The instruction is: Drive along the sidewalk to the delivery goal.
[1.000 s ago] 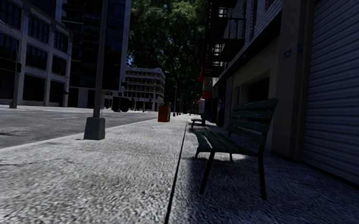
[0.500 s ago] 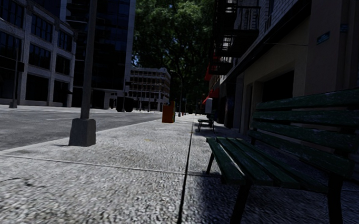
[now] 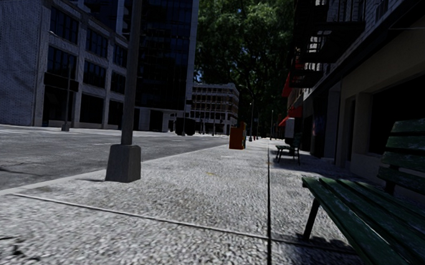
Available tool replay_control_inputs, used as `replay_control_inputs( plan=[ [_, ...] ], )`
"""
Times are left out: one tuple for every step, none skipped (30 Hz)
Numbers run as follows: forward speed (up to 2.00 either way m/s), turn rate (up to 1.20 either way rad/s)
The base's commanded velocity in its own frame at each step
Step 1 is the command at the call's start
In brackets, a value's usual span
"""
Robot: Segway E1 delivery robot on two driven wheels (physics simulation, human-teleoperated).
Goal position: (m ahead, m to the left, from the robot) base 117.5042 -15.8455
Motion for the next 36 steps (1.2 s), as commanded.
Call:
replay_control_inputs(
  plan=[
    [1.3, 0.28],
    [1.31, 0.19],
    [1.36, 0.0],
    [1.42, 0.0],
    [1.47, 0.0],
    [1.51, 0.0],
    [1.53, 0.0],
    [1.54, 0.0],
    [1.55, 0.0],
    [1.55, 0.0],
    [1.57, 0.0],
    [1.6, 0.0],
    [1.6, 0.0],
    [1.6, 0.0],
    [1.6, 0.0],
    [1.6, 0.0],
    [1.6, -0.02],
    [1.6, -0.04],
    [1.6, -0.07],
    [1.6, -0.09],
    [1.61, -0.09],
    [1.62, -0.11],
    [1.62, -0.16],
    [1.63, -0.18],
    [1.64, -0.19],
    [1.65, -0.19],
    [1.66, -0.19],
    [1.68, -0.19],
    [1.69, -0.19],
    [1.7, -0.19],
    [1.7, -0.19],
    [1.71, -0.19],
    [1.72, -0.19],
    [1.73, -0.19],
    [1.76, -0.19],
    [1.78, -0.19]
  ],
)
